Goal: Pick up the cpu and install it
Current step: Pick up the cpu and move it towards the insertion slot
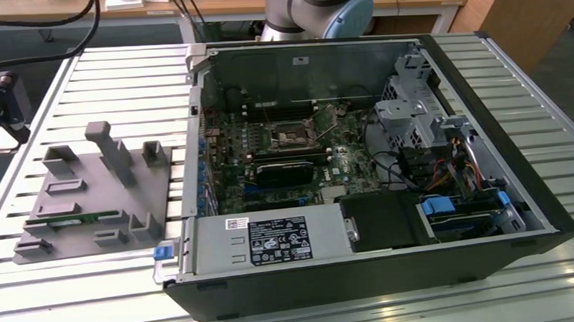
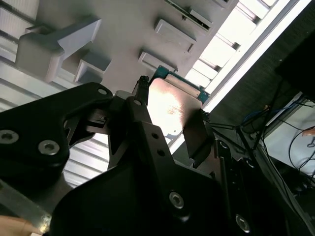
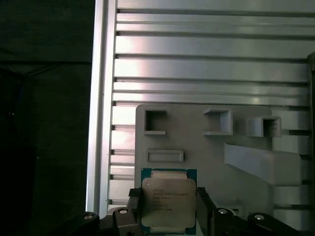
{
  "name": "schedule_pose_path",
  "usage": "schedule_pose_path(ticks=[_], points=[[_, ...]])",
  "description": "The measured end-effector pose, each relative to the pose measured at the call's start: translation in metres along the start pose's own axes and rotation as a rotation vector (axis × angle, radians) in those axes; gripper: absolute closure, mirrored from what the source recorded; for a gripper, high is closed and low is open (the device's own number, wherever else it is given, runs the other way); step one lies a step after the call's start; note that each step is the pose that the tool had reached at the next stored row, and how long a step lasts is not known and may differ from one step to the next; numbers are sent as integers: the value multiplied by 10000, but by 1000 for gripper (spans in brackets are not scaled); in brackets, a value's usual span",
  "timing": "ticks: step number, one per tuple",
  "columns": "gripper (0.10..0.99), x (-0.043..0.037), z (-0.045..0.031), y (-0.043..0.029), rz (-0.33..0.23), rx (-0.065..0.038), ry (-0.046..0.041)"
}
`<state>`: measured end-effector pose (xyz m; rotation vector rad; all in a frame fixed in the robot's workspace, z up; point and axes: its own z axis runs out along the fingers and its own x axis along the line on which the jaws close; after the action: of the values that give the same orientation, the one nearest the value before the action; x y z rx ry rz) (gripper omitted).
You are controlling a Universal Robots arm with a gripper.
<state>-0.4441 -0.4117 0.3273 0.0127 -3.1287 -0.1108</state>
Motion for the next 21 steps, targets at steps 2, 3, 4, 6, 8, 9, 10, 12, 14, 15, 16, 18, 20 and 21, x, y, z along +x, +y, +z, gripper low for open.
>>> schedule_pose_path(ticks=[2, 3, 4, 6, 8, 9, 10, 12, 14, 15, 16, 18, 20, 21], points=[[553, 1, -70, 6, 1, 1, 0], [553, 1, -108, 10, 0, 0, -1], [553, 2, -156, 14, 0, 0, 0], [553, 3, -240, 21, 0, 1, 1], [553, 3, -312, 29, 1, 0, 0], [553, 4, -350, 33, 0, 1, 1], [553, 4, -388, 37, 0, 0, 0], [553, 5, -466, 45, 0, 0, 0], [553, 6, -548, 52, 0, 0, 0], [553, 6, -594, 56, 0, 1, 1], [553, 7, -636, 60, 0, 0, 0], [553, 8, -722, 72, 2, 1, 0], [553, 8, -803, 81, 1, 0, -1], [553, 8, -840, 84, 0, 1, 1]])
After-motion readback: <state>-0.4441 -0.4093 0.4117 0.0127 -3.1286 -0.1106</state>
